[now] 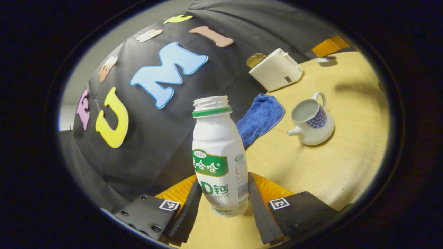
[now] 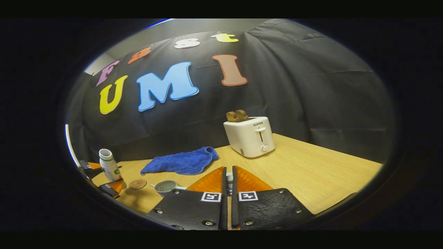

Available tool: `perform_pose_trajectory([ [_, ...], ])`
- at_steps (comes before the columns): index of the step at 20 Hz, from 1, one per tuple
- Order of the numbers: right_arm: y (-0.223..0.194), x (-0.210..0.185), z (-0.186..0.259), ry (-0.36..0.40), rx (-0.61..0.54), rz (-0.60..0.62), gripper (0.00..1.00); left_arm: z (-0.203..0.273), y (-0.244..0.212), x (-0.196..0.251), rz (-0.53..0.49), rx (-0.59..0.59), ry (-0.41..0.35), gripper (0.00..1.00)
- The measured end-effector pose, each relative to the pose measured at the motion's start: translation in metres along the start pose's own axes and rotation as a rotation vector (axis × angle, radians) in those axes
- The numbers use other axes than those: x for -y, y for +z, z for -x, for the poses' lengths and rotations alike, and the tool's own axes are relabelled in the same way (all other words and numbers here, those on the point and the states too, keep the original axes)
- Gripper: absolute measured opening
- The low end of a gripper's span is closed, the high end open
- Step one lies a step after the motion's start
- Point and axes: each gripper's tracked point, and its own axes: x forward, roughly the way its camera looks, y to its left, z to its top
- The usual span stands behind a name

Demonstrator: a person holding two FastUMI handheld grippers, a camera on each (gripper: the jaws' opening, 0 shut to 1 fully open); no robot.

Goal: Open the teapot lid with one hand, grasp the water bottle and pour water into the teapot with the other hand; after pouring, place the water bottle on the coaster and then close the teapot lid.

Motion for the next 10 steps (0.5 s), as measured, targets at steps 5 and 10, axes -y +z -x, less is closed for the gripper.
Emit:
perform_pose_trajectory([
  [5, 0.005, 0.009, 0.002, -0.019, 0.019, 0.012, 0.00, -0.009, 0.020, 0.023, -0.202, -0.003, -0.054, 0.84],
  [10, 0.007, 0.010, 0.005, -0.018, 0.026, -0.003, 0.04, -0.014, 0.025, 0.031, -0.375, -0.010, -0.074, 0.73],
])
